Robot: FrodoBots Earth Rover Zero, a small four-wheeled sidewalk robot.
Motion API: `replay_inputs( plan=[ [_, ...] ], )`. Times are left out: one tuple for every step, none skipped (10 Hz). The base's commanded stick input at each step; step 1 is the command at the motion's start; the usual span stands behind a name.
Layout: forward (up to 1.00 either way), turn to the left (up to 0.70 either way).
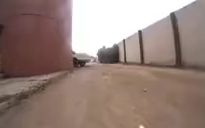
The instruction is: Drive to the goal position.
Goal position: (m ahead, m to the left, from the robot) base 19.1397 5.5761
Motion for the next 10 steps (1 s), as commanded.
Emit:
replay_inputs(
  plan=[
    [0.50, 0.00],
    [0.50, 0.00],
    [0.50, 0.00],
    [0.50, 0.00],
    [0.50, 0.00],
    [0.50, 0.00],
    [0.50, 0.00],
    [0.50, 0.00],
    [0.50, 0.00],
    [0.50, 0.00]
  ],
)
